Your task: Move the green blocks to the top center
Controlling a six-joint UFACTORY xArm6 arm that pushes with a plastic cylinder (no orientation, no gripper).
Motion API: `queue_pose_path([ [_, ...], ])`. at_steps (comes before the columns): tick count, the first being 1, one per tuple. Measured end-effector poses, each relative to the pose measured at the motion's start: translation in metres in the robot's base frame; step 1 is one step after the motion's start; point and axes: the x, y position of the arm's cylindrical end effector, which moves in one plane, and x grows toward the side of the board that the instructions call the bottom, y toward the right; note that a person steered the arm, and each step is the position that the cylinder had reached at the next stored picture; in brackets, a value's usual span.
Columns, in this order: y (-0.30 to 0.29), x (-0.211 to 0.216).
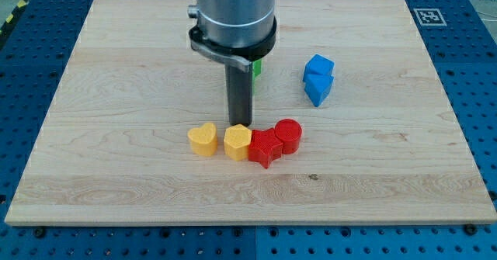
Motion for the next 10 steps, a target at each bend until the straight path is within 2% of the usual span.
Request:
queue_pose_path([
  [2,-0.003,-0.061],
  [4,0.001,-0.049],
  [6,0.000,-0.120],
  [8,0.033,-0.102],
  [10,0.023,-0.146],
])
